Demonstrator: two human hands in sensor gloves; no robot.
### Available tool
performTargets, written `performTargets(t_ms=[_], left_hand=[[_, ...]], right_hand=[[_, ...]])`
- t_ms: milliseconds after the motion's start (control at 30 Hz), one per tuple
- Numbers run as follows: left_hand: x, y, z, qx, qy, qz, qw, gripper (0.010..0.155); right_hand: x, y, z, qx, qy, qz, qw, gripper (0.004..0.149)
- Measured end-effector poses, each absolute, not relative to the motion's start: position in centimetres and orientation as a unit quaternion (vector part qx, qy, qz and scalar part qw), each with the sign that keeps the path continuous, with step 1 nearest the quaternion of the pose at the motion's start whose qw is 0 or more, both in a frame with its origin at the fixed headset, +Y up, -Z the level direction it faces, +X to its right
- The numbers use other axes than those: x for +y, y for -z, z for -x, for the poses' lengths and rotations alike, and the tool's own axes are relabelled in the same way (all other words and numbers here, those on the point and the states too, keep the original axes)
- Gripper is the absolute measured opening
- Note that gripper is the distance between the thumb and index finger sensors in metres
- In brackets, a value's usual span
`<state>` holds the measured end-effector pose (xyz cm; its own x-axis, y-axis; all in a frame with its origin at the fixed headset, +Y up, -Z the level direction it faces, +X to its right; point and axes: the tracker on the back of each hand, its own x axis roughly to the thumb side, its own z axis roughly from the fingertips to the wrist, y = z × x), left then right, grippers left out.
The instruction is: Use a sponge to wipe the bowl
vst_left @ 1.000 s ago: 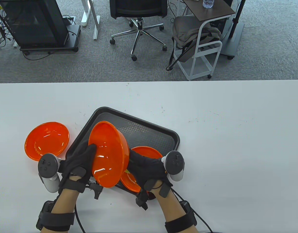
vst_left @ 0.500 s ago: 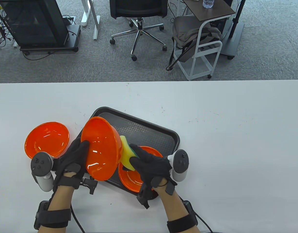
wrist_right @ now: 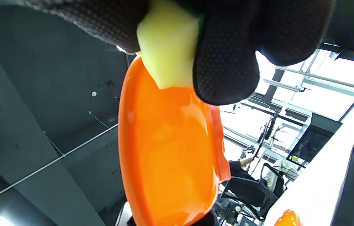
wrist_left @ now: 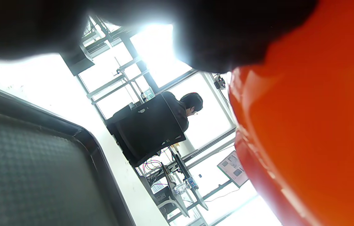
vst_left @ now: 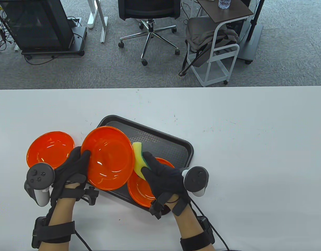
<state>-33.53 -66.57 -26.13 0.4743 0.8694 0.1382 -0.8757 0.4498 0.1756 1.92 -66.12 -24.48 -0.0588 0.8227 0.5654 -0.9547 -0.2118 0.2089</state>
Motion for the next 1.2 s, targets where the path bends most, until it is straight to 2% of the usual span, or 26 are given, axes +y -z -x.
performTargets(t_ms=[133,267,400,600,833,1200], left_hand=[[-66.7,26.5,34.1,-0.006,-0.532,-0.100,0.841,0.053],[-66.7,26.6,35.4,0.025,-0.524,-0.122,0.843,0.054],[-67.0,26.7,37.3,0.073,-0.503,-0.143,0.849,0.054],[-67.8,26.5,40.5,0.146,-0.507,-0.170,0.832,0.054],[-69.3,25.7,43.9,0.228,-0.566,-0.197,0.767,0.055],[-71.2,24.8,46.0,0.304,-0.603,-0.232,0.700,0.059]], right_hand=[[-66.4,24.6,-2.3,-0.110,-0.725,-0.280,0.619,0.050],[-66.5,24.7,-2.6,-0.111,-0.727,-0.274,0.620,0.050],[-66.6,24.9,-2.9,-0.108,-0.727,-0.269,0.622,0.050],[-66.6,25.0,-3.3,-0.107,-0.738,-0.266,0.611,0.050],[-66.5,25.2,-3.9,-0.112,-0.731,-0.260,0.620,0.050],[-66.8,25.4,-4.5,-0.113,-0.725,-0.246,0.634,0.050]])
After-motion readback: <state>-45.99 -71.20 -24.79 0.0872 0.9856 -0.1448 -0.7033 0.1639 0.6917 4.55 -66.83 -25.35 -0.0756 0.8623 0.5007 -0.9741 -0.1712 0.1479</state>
